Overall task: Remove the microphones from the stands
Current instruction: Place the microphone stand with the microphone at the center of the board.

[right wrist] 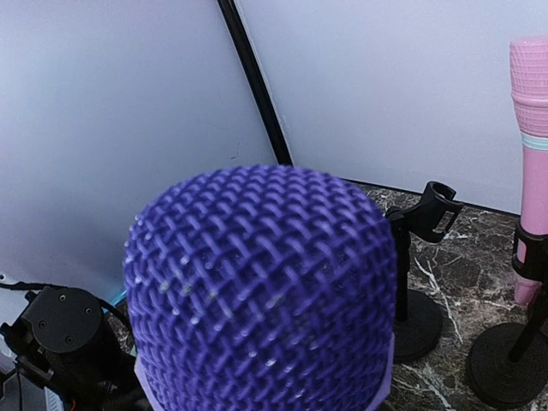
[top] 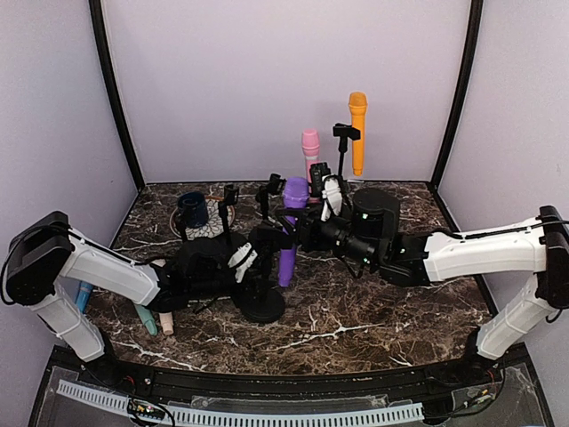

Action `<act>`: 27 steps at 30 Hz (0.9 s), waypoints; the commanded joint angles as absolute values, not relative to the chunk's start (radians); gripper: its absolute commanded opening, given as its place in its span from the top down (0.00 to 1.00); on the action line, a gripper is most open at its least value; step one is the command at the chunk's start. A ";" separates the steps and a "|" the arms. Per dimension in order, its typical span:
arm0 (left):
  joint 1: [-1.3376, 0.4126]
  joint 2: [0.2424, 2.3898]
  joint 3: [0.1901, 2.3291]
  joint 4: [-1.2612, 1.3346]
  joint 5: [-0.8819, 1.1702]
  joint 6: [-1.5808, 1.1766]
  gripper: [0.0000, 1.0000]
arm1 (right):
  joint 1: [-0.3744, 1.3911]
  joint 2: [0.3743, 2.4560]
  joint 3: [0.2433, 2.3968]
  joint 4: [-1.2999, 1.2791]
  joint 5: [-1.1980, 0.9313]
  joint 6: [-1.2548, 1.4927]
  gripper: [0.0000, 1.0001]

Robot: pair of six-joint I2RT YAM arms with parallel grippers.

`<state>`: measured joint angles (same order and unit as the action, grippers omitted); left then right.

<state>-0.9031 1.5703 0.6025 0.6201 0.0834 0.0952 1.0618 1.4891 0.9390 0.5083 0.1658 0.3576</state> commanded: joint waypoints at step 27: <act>-0.879 1.069 0.666 0.142 0.278 0.005 0.14 | 1.111 1.517 0.963 0.509 0.062 0.289 0.73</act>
